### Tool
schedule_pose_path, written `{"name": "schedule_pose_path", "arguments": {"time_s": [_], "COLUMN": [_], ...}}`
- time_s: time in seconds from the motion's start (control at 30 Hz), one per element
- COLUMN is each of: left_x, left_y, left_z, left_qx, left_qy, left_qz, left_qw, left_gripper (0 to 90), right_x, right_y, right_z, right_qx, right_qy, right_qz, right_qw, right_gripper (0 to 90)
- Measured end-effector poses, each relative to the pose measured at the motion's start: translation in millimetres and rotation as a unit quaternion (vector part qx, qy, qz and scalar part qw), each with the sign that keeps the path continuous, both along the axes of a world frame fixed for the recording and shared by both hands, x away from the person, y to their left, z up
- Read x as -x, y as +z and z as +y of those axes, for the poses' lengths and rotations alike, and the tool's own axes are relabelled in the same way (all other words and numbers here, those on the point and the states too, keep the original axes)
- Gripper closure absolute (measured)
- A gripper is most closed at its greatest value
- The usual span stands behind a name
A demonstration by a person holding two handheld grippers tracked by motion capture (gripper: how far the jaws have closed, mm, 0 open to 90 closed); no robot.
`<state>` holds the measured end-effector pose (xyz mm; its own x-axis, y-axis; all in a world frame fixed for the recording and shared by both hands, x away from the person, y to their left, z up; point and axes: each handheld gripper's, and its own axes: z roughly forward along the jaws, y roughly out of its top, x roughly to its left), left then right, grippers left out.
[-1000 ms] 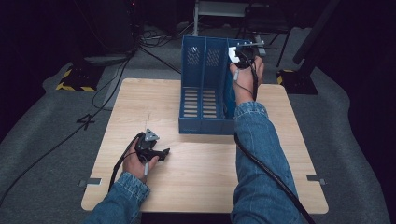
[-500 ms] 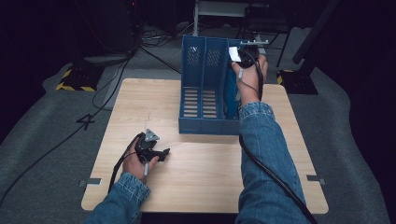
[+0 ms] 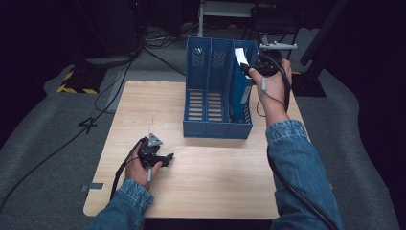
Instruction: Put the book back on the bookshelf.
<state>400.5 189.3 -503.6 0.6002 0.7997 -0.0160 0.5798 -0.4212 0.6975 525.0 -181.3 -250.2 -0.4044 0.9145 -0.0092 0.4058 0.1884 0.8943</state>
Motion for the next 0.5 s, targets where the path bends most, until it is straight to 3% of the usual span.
{"name": "schedule_pose_path", "arguments": {"time_s": [0.2,0.5], "left_x": [3.5,3.4], "left_y": [-0.3,-0.4], "left_z": [1.7,1.7], "left_qx": [0.003,0.002], "left_qy": [0.002,0.001], "left_qz": [-0.001,-0.002], "left_qw": [1.0,1.0], "left_gripper": [22.4,22.4], "right_x": [40.1,86.6], "right_y": [-2.0,-10.9], "right_z": [-16.1,-42.6], "right_qx": [-0.004,-0.001], "right_qy": [0.042,0.072], "right_qz": [-0.001,0.009], "right_qw": [0.9991,0.9974], "right_gripper": [42.6,40.7]}}
